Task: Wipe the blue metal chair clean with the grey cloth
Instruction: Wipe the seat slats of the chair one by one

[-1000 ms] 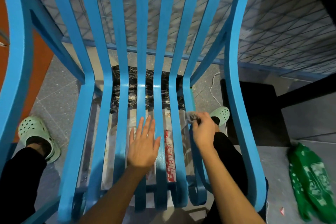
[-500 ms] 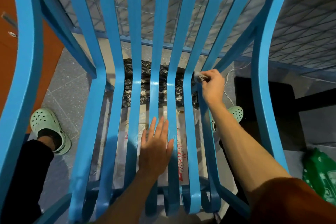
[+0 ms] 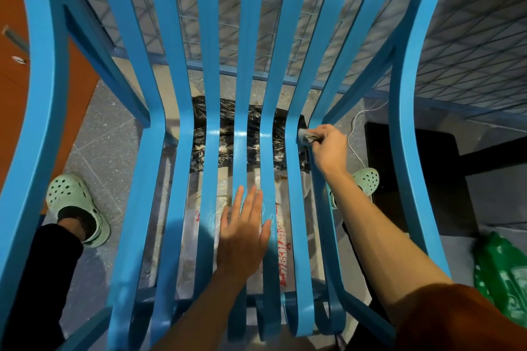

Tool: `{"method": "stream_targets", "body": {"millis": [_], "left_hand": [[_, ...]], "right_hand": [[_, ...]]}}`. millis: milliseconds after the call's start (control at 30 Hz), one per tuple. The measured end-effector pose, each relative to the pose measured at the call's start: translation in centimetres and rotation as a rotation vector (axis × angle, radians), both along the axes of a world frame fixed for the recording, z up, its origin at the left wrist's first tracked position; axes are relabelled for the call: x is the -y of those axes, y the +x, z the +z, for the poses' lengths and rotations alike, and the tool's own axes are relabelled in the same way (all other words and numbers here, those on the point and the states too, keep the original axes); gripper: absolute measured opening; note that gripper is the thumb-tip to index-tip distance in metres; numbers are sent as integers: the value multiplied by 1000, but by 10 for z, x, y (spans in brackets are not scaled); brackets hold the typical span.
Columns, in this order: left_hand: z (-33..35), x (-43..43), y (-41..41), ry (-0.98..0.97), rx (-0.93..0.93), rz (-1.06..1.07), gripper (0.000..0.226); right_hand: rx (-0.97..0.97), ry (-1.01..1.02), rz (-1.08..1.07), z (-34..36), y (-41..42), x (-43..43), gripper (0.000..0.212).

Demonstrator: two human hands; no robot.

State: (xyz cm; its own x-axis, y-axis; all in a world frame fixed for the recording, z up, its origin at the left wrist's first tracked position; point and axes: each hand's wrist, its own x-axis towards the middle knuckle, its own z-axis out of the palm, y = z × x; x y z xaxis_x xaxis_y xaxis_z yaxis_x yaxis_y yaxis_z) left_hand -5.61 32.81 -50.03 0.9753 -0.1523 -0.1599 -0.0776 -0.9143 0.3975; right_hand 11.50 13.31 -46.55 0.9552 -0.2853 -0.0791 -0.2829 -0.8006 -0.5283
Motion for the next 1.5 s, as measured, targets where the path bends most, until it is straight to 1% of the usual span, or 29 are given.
{"method": "stream_targets", "body": {"millis": [167,300,400,600,667,767,800,900,967,1100,1200,1233,1333,1433,1500], "left_hand": [[-7,-4,-3,-29,12,-20,60],[-6,-6,-1,-25,-35,-34,67],[-1,-5,-1,-24,-76,-44,74],[4,-5,-1,-19,-80,-34,71],[3,-5,0,-35,-79,-29,68],[3,-5,0,-21,-77,-37,64],[3,-5,0,-14,-78,-37,64],[5,-5,-1,-2,-84,-41,63],[6,-5,-1,7,-100,-42,64],[10,-7,-1,25,-113,-40,64],[15,-7,-2,5,-135,-36,63],[16,-6,-2,4,-139,-38,63],[18,-4,-2,6,-134,-39,63],[19,-3,-2,8,-146,-37,62],[20,-2,-2,9,-144,-42,63]], "right_hand": [[-31,14,3,-5,-42,2,34],[-46,34,8,-2,-103,0,33],[-53,56,-16,10,-156,-2,37],[-116,86,-60,26,-246,-4,42],[-118,129,-85,28,-250,-2,39],[-76,294,-236,33,-229,5,25],[-65,317,-268,34,-217,8,22],[-102,284,-243,37,-186,13,26],[-138,291,-227,39,-181,14,28],[-196,261,-202,38,-216,13,27],[-228,69,-153,44,-260,8,23],[-265,37,-132,46,-272,5,24],[-414,3,-48,49,-296,-5,32],[-421,8,-17,41,-297,-7,34],[-375,22,-28,38,-287,-5,32]]}}
